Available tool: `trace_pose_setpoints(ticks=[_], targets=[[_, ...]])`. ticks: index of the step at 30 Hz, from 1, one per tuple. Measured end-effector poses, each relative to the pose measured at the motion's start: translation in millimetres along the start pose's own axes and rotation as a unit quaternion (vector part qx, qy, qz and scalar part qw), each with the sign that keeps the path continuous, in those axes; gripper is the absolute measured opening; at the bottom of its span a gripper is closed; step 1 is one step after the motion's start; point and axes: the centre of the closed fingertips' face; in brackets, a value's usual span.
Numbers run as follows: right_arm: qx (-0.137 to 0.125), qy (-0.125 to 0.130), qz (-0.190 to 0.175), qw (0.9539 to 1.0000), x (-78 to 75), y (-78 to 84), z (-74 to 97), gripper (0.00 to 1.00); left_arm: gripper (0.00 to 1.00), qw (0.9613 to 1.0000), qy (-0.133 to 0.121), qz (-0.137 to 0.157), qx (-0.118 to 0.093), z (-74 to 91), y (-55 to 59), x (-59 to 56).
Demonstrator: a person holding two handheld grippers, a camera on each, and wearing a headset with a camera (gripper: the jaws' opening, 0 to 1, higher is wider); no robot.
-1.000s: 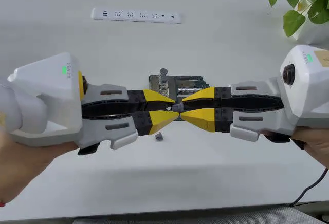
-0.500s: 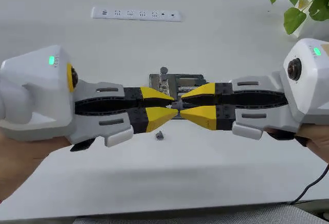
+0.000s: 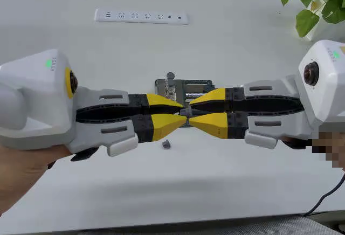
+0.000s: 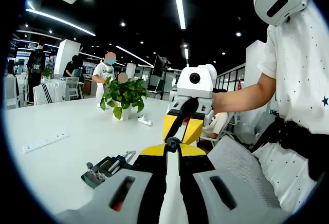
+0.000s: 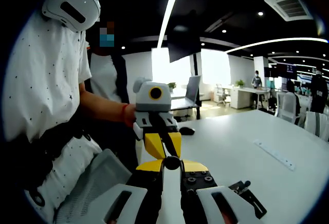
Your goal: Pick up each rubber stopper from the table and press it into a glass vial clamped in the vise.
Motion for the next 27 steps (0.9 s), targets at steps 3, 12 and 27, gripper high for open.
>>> trace_pose_setpoints(ticks=[3, 12, 27], targets=[[0.003, -0.004, 0.0, 1.0, 1.7, -1.6, -0.3, 0.07, 0.04, 1.0, 0.004, 0.002, -0.001, 0.3, -0.6, -1.3], [0.011, -0.019, 0.007, 0.9997, 6.6, -4.8, -1.6, 0.07, 0.04, 0.9997, 0.018, 0.018, -0.003, 3.9, -2.2, -4.3], [0.014, -0.028, 0.013, 0.9994, 7.2, -9.4, -3.8, 0.06, 0.04, 0.9993, 0.025, 0.025, -0.013, 8.1, -5.9, -4.8]])
Point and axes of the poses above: the centre of the closed fingertips' face, and the gripper's own axes: z roughly backward along the fingers, x roughly to its left, y roughly out of its underside, and after that the axes turned 6 degrees about -y, right-handed
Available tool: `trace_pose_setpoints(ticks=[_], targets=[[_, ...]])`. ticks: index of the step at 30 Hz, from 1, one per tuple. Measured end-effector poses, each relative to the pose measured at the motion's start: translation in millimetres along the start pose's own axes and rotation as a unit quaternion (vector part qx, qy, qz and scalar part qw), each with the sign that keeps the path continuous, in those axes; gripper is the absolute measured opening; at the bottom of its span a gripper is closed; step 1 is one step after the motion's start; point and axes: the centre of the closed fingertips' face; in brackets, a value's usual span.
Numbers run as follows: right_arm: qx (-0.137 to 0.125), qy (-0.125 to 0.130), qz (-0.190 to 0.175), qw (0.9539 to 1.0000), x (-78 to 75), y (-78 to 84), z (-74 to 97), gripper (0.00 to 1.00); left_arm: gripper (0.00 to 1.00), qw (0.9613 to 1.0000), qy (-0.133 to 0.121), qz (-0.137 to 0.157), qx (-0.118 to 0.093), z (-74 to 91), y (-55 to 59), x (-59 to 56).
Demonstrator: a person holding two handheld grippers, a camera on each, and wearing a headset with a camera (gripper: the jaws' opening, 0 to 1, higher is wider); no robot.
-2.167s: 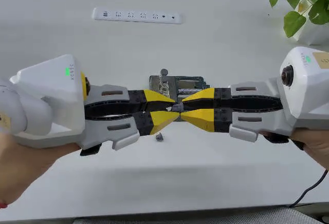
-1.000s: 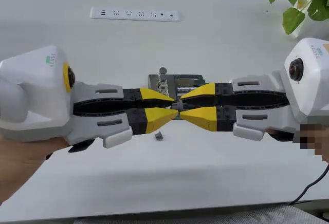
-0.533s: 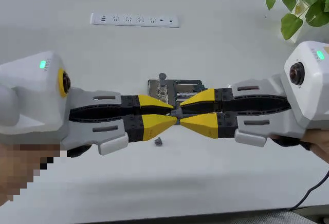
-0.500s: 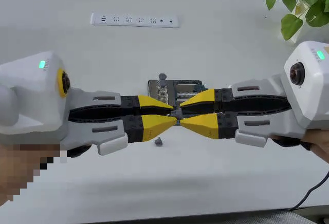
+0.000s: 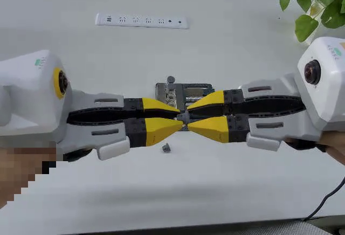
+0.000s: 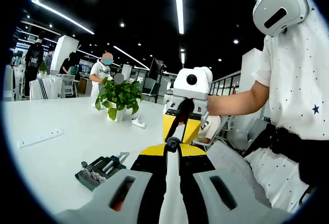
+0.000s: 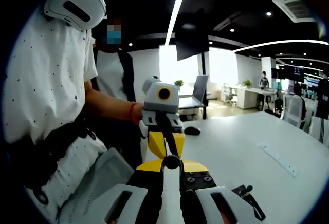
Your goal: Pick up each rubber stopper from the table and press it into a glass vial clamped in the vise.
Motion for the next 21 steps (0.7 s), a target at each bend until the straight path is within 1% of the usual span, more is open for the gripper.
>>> trace_pose_setpoints(ticks=[8, 21], targets=[[0.009, 0.003, -0.008, 0.9999, -2.8, 1.7, -4.1, 0.06, 0.05, 0.9999, -0.008, -0.005, -0.001, 1.3, 2.8, 2.8], [0.022, -0.001, -0.014, 0.9997, -6.2, 4.2, -8.2, 0.06, 0.06, 0.9997, -0.023, -0.01, -0.004, 4.8, 5.8, 7.1]])
Point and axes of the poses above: the centre of the closed fingertips' face, and the gripper's own axes: z roughly backward along the fingers, x roughly to its left, y roughly out of its underside, and after that the axes turned 6 degrees about -y, right-handed
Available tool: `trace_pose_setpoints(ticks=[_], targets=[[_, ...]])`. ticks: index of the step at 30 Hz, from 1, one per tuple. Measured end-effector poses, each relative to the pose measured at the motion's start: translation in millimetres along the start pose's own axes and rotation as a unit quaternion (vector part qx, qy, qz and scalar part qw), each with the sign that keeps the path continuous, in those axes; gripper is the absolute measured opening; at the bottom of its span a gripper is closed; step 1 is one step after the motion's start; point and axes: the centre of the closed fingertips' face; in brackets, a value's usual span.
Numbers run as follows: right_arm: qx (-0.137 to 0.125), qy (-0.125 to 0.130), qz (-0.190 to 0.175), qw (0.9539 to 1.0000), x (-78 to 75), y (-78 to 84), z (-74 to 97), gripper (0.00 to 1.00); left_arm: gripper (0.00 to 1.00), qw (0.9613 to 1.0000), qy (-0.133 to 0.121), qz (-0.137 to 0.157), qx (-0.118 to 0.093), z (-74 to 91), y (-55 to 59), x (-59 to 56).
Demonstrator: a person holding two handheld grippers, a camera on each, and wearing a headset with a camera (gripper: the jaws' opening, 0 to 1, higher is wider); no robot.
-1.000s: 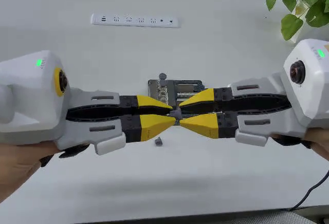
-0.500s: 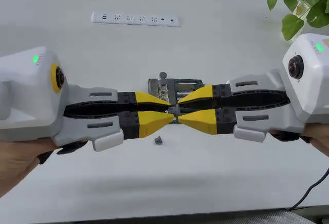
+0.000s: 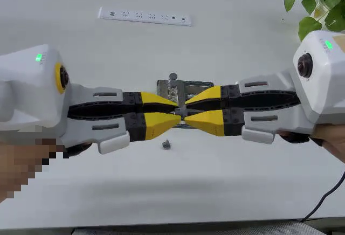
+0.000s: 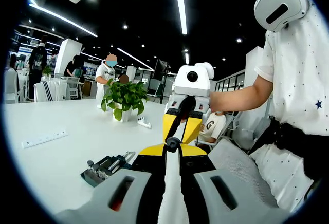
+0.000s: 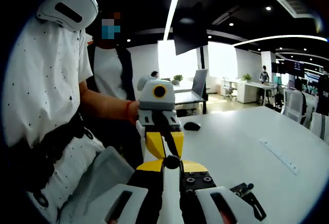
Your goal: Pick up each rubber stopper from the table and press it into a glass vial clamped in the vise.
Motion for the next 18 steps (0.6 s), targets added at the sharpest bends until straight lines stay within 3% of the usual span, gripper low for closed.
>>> trace_pose_setpoints(ticks=[9, 18], targets=[[0.013, -0.007, -0.003, 0.9999, -1.6, 2.0, -2.5, 0.06, 0.12, 0.9999, -0.008, 0.002, -0.008, 3.0, -0.9, 3.1], [0.04, 0.004, -0.006, 0.9992, -24.1, 3.4, 2.6, 0.06, 0.18, 0.9993, -0.037, -0.004, -0.001, 14.8, 6.2, 18.4]])
Point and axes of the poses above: the centre of the closed fingertips' face, and the gripper's own axes: z roughly backward along the fingers, x roughly to its left, y roughly out of its underside, and after that the axes turned 6 degrees about -y, right-handed
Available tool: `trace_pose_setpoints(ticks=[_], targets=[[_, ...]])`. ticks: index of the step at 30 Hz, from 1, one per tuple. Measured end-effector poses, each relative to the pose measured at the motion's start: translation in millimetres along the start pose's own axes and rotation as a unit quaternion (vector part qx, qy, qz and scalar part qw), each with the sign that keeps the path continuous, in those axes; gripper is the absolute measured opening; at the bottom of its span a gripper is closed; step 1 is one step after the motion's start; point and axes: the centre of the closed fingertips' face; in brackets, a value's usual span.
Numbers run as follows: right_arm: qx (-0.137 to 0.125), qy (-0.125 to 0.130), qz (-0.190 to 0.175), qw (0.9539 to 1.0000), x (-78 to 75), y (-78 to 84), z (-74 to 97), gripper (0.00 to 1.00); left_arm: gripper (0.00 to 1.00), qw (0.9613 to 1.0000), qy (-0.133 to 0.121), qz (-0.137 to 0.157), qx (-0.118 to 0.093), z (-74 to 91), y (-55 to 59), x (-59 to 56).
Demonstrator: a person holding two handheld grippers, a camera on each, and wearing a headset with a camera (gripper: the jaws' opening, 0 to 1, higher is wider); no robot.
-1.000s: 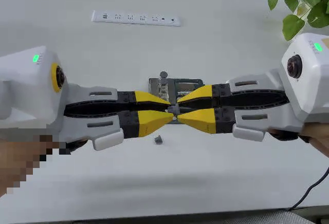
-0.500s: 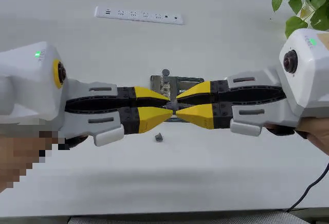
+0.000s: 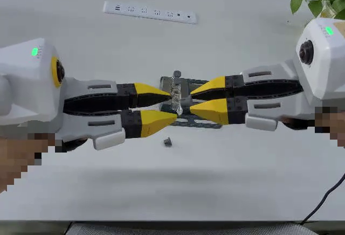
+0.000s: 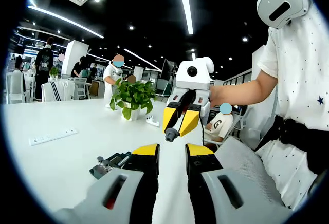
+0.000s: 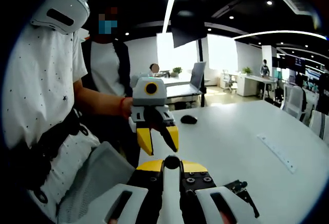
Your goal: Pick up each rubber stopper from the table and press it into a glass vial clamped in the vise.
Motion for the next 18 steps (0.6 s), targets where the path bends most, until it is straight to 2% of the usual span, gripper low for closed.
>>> trace_pose_setpoints(ticks=[3, 8, 9, 13, 14, 16, 17, 18], targets=[[0.016, 0.007, -0.002, 0.9998, -11.9, 0.8, 0.2, 0.06, 0.2, 0.9999, -0.012, -0.005, 0.007, 2.6, 4.0, 5.0], [0.06, 0.02, -0.002, 0.998, -33.8, 6.9, -1.7, 0.06, 0.27, 0.9991, -0.033, -0.015, 0.02, 7.7, 12.7, 14.4], [0.076, 0.021, 0.0, 0.9969, -40.4, 11.0, -1.5, 0.06, 0.28, 0.9988, -0.038, -0.018, 0.025, 9.0, 15.3, 16.7], [0.113, 0.027, -0.011, 0.9931, -55.8, 19.3, -5.7, 0.06, 0.33, 0.9981, -0.047, -0.023, 0.031, 12.0, 20.8, 20.9], [0.13, 0.031, -0.008, 0.991, -62.1, 23.2, -6.5, 0.06, 0.35, 0.9978, -0.051, -0.026, 0.034, 12.7, 22.5, 22.4], [0.149, 0.032, -0.013, 0.9882, -69.5, 27.5, -8.5, 0.06, 0.37, 0.9973, -0.054, -0.03, 0.039, 13.7, 25.0, 24.3], [0.159, 0.034, -0.015, 0.9866, -80.2, 32.6, -9.0, 0.06, 0.38, 0.9969, -0.057, -0.034, 0.042, 14.4, 27.0, 25.8], [0.168, 0.034, -0.016, 0.985, -84.0, 35.0, -9.7, 0.06, 0.39, 0.9967, -0.058, -0.036, 0.044, 14.8, 28.4, 26.6]])
Point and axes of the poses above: the centre of the closed fingertips' face, and the gripper's own axes: z roughly backward along the fingers, x roughly to its left, y roughly out of its underside, and after that the axes turned 6 degrees about -y, right-handed
